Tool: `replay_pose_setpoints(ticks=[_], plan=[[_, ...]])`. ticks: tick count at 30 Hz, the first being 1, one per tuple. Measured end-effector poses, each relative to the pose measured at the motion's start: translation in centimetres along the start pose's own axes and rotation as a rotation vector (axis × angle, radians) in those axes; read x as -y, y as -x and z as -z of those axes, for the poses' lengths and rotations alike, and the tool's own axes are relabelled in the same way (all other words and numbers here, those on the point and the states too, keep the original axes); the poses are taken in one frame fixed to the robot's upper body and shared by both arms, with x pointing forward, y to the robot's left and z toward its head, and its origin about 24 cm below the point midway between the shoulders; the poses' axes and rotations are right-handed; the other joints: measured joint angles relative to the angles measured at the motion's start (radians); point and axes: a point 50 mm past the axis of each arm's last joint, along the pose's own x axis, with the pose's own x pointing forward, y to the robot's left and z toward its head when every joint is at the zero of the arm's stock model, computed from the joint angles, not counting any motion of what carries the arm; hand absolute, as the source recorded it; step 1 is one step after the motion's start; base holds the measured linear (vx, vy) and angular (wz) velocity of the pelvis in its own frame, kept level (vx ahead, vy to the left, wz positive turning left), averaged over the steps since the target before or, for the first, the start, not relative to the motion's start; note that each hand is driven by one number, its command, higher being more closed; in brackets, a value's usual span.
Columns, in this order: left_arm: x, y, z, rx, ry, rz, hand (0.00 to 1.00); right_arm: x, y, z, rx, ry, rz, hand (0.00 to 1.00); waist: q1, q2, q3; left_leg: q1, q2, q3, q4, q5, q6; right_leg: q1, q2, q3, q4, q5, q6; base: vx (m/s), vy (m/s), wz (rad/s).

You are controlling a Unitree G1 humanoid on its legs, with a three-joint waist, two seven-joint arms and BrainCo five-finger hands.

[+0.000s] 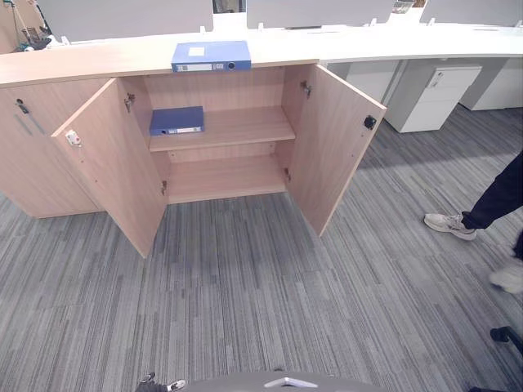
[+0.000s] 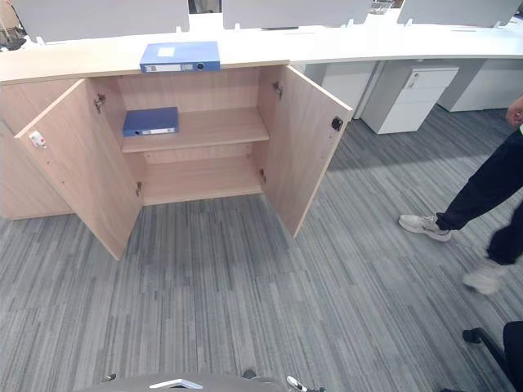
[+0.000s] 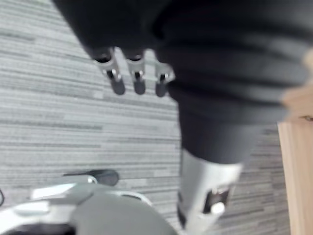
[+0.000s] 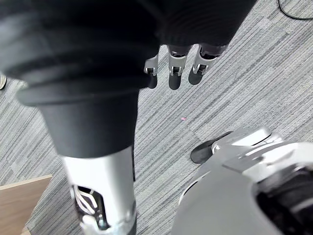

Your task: Walk over to the cabinet, pick up the folder, carry it to the office cabinet, place the folder inside the office cabinet, then close the office cabinet door

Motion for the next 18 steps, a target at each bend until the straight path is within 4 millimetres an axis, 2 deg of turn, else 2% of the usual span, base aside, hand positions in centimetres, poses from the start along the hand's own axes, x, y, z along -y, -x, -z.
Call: replay_pose_setpoints(ticks=[4, 18], plan=[[0.4, -0.3, -1.0, 0.016, 0.003, 0.01, 0.0, -1.2, -0.3, -1.5, 0.037, -0.004, -0.025, 0.0, 0.0, 0.004, 0.042, 0.026, 0.001, 0.007, -0.024, 0.0, -0.002, 0.025, 0.004, 0.0, -0.02, 0.003, 0.006, 0.04, -0.006, -0.05], [0.9, -0.2, -1.0, 0.022, 0.006, 0.017, 0.0, -2.0, -0.4, -2.4, 0.063, 0.036, -0.043, 0.0, 0.006, 0.001, 0.046, 0.049, 0.002, 0.019, -0.041, 0.001, -0.003, 0.035, 0.004, 0.0, -0.027, 0.0, 0.011, -0.04, -0.011, -0.02]])
